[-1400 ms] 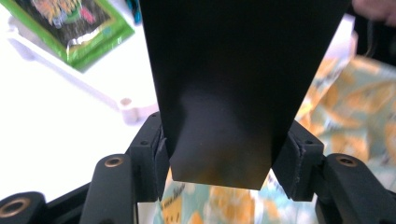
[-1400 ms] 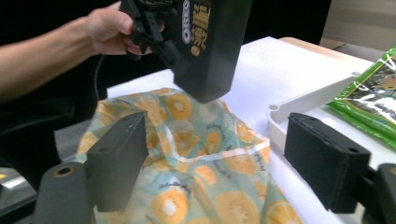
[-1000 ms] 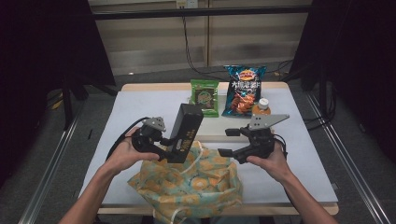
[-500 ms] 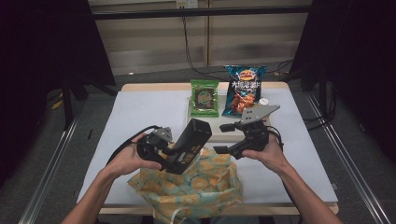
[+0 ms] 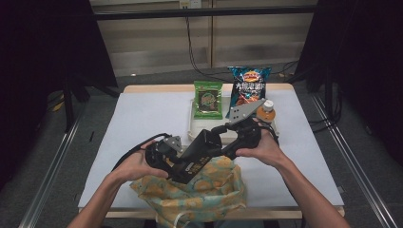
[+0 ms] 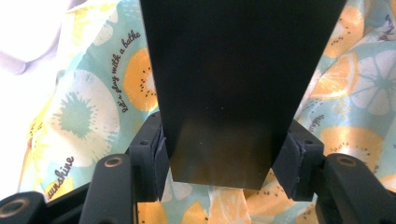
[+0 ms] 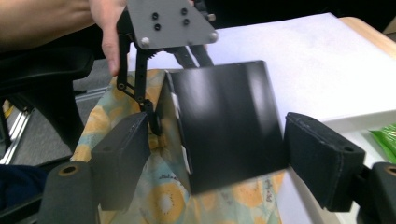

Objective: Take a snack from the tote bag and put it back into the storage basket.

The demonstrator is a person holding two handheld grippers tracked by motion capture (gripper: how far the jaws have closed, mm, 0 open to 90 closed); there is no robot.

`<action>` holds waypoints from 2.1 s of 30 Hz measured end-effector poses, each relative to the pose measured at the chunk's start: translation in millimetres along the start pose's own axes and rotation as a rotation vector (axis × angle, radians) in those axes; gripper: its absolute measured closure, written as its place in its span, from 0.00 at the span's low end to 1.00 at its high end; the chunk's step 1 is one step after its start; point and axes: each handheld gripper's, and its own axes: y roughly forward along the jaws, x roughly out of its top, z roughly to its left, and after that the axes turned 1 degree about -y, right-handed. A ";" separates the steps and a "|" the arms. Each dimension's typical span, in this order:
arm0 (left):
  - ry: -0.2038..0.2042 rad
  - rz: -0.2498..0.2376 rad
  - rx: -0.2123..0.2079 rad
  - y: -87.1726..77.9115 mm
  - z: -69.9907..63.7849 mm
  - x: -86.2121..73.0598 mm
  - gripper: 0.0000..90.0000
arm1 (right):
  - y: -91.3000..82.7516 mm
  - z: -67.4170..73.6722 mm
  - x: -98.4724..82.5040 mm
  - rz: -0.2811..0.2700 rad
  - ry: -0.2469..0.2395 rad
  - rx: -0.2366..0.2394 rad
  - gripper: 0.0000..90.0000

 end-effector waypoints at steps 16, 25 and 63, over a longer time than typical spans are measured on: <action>0.003 0.004 -0.027 4.2 -1.4 -2.9 0.48 | 13.8 -3.9 1.2 0.036 -0.025 0.052 0.38; 0.014 -0.088 -0.014 -0.3 0.2 -12.6 0.43 | 6.6 -2.8 0.3 -0.008 -0.019 0.126 0.50; -0.065 -0.557 0.000 -9.2 10.2 -38.8 0.27 | -30.5 -2.1 -8.0 -0.240 0.025 0.047 0.50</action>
